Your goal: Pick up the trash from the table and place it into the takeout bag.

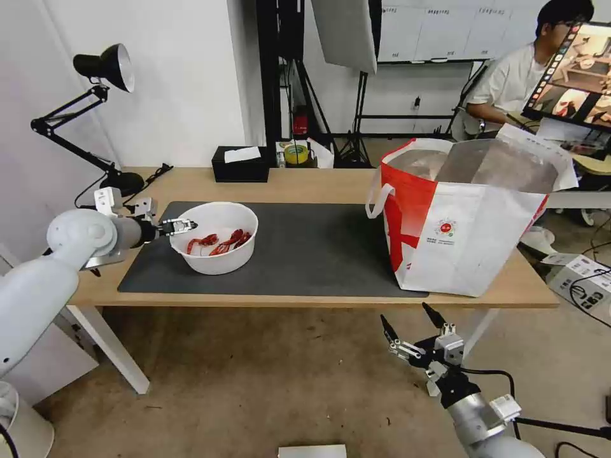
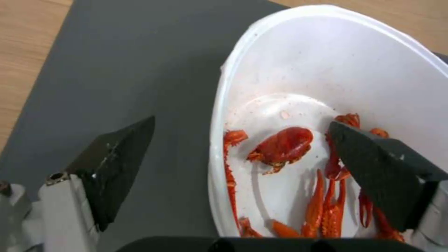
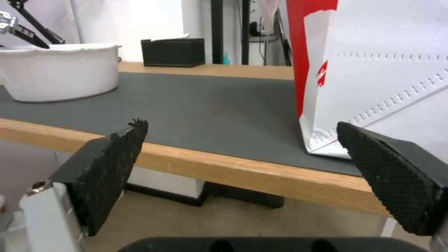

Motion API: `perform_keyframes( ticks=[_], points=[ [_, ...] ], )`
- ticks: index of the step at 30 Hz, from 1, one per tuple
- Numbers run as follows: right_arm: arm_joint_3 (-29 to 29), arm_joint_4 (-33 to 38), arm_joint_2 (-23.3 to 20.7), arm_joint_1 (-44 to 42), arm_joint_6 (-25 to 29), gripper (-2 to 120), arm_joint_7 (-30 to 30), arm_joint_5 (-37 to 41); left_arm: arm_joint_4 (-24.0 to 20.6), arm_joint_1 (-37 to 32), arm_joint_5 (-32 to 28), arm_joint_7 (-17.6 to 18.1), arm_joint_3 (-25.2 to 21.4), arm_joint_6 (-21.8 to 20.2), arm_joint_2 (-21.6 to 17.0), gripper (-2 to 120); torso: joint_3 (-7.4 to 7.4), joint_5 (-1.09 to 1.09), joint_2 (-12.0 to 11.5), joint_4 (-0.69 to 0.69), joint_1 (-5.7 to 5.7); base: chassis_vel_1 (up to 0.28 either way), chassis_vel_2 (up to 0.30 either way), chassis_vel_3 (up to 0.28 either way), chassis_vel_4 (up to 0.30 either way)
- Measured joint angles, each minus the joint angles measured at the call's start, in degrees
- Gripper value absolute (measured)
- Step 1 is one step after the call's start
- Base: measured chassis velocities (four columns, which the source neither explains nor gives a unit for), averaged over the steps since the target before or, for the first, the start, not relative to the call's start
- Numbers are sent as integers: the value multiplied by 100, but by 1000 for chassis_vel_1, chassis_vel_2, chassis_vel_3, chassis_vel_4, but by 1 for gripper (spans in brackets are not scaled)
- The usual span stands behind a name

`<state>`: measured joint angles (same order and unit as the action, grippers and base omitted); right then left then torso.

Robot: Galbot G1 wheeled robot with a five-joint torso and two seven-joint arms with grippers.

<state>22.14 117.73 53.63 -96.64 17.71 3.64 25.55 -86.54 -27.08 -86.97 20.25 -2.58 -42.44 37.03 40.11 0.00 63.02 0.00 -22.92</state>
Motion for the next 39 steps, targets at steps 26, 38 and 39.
perform_keyframes(
  ticks=[26,38,39],
  points=[
    [0,0,0,0,0,100,0,0,-229,-227,-133,-282,121,27,-292,7,0,0,0,0,0,0,0,0,0],
    [0,0,0,0,0,100,0,0,-347,-252,-311,-339,-2,30,-275,0,0,0,0,0,0,0,0,0,0],
    [0,0,0,0,0,100,0,0,-409,-224,-360,-339,-27,30,-286,0,0,-1,0,1,0,0,0,0,0]
  ],
)
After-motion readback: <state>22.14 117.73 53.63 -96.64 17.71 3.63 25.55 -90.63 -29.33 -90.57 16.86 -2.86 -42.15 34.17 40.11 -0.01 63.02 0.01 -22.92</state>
